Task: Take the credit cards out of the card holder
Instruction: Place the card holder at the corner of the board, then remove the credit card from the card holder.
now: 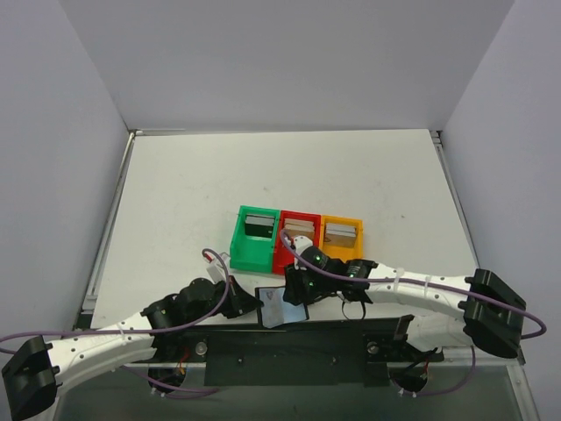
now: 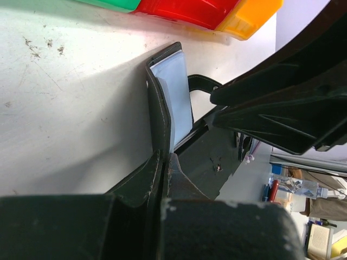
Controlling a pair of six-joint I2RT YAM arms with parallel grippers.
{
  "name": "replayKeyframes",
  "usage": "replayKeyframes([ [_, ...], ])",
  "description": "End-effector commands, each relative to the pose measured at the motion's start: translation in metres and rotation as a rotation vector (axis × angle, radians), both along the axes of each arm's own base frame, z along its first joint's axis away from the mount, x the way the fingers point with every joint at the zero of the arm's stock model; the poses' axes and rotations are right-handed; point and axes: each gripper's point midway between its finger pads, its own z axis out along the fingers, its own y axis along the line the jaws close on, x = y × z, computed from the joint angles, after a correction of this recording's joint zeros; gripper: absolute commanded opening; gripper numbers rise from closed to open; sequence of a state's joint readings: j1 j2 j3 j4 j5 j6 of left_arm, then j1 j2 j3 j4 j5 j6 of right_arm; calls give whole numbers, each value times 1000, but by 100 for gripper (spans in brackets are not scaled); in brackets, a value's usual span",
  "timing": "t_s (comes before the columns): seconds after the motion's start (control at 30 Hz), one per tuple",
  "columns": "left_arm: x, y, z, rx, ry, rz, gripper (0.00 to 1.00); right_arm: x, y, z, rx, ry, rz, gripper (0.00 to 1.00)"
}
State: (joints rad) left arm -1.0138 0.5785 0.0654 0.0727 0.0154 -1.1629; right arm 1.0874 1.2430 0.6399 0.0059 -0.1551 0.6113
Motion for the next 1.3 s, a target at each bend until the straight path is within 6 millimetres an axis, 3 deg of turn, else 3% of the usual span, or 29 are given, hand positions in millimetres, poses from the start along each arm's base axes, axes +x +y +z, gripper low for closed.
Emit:
replayKeyframes([
  [0.0, 3, -4, 10, -29, -29, -1, 0, 1, 0, -14, -18, 11, -7, 25],
  [0.07, 4, -2, 8, -19, -26, 5, 0, -2, -6, -26, -52, 30, -9, 24],
  [0.27, 5, 1, 5, 11, -26, 7, 15, -10, -21, -50, -101, 73, -31, 22],
  [0.43, 15, 4, 15, 33, -55, 26, 36, -10, -37, -58, -112, 82, -81, 21],
  [0.47, 16, 10, 9, 77, -47, 30, 40, -11, -39, -59, -112, 85, -87, 21],
  [0.7, 30, 23, 37, 139, -98, 40, 55, -13, -49, -63, -115, 89, -113, 20],
  [0.9, 32, 29, 49, 141, -113, 57, 54, -16, -60, -65, -126, 88, -141, 19],
  [1.03, 26, 11, 45, 58, -83, 4, 42, -16, -65, -58, -111, 71, -155, 19],
  [1.17, 16, -1, 28, 52, -49, -42, 36, -11, -60, -33, -61, 20, -155, 21],
  [1.27, 10, -7, 21, 73, -45, -64, 36, -7, -53, -14, -13, -19, -150, 34],
])
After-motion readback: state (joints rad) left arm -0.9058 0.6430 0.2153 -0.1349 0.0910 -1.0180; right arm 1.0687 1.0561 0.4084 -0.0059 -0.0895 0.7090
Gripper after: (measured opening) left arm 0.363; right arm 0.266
